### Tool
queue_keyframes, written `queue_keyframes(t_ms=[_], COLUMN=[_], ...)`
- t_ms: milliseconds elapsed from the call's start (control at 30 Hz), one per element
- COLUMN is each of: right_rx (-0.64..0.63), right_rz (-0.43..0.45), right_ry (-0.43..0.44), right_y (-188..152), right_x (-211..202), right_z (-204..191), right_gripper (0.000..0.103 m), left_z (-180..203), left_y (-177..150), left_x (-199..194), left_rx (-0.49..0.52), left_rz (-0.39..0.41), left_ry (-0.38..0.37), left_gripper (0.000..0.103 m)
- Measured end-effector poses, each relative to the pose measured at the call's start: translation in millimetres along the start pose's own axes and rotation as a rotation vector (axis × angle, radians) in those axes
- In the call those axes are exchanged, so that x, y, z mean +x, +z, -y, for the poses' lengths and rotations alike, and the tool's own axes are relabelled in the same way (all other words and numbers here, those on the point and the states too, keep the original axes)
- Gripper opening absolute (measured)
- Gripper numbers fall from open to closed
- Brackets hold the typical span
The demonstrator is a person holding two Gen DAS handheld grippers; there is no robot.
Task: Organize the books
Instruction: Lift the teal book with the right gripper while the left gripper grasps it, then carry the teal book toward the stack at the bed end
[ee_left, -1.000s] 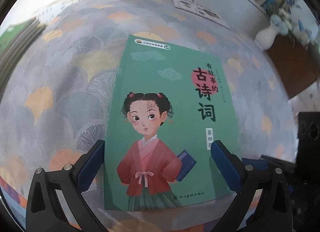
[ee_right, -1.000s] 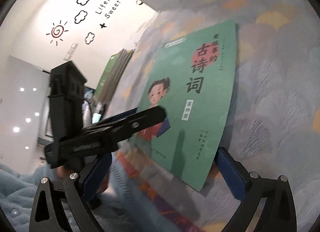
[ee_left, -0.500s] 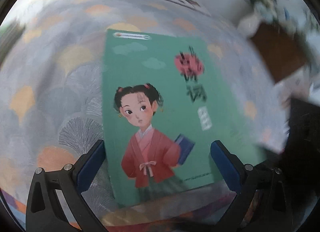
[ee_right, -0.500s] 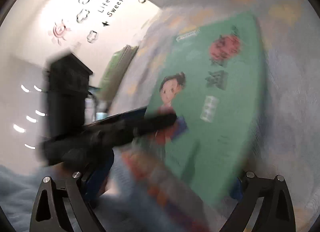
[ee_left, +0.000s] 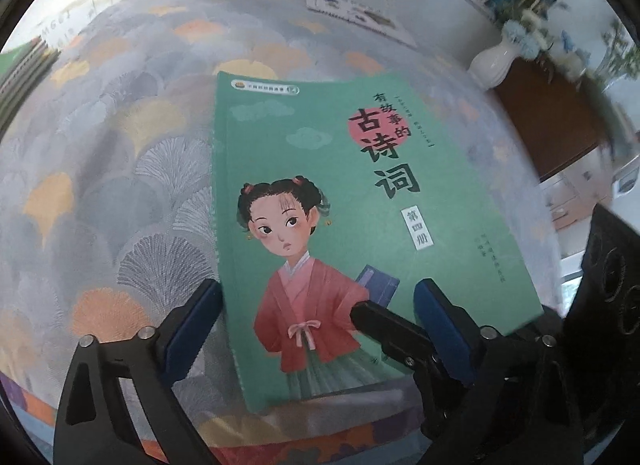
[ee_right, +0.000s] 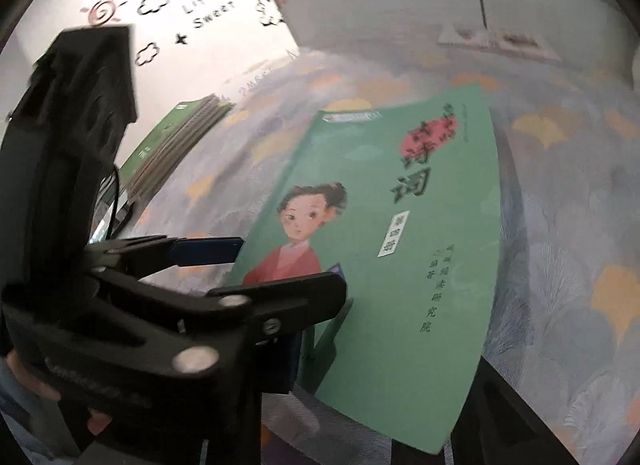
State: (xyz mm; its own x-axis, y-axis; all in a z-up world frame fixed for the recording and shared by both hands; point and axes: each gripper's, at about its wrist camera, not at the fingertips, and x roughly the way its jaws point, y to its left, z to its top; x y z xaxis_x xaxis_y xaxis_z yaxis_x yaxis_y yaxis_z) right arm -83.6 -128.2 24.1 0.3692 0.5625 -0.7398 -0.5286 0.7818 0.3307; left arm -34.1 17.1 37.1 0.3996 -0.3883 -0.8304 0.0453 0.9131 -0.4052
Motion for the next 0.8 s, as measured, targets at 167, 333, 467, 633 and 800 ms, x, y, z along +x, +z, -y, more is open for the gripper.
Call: queue_keyframes(t_ms=[167,333,467,633,800], right_rx=[-0.07,-0.122,-0.18,-0.211,-0.234], right_rz=[0.062,0.075,0.063,0.084,0.111], right_ry=[-0.042,-0.064,-0.098,-0.093,-0.118], right_y=[6,8,9,16,21], right_x=[-8,-3,9,13,18], right_z=[-19,-35,-51,-72,-91], right_gripper=[0.02,0.02,0.02,0.02,0.02], left_z=[3,-13,-21,-36,-46], left_y=[-1,3,0,0,4], left_x=[-16,-19,-26,-42,-52], left_rx=[0.023,-0.028,-0.043,-0.069,-0.044], left_rz=[0.047,0.038,0.044,0.075,0.085], left_ry=[0.007,-0.012,-0.006,-0.004,-0.001], left_gripper=[0.092,0.092,0.092,0.092,0.092])
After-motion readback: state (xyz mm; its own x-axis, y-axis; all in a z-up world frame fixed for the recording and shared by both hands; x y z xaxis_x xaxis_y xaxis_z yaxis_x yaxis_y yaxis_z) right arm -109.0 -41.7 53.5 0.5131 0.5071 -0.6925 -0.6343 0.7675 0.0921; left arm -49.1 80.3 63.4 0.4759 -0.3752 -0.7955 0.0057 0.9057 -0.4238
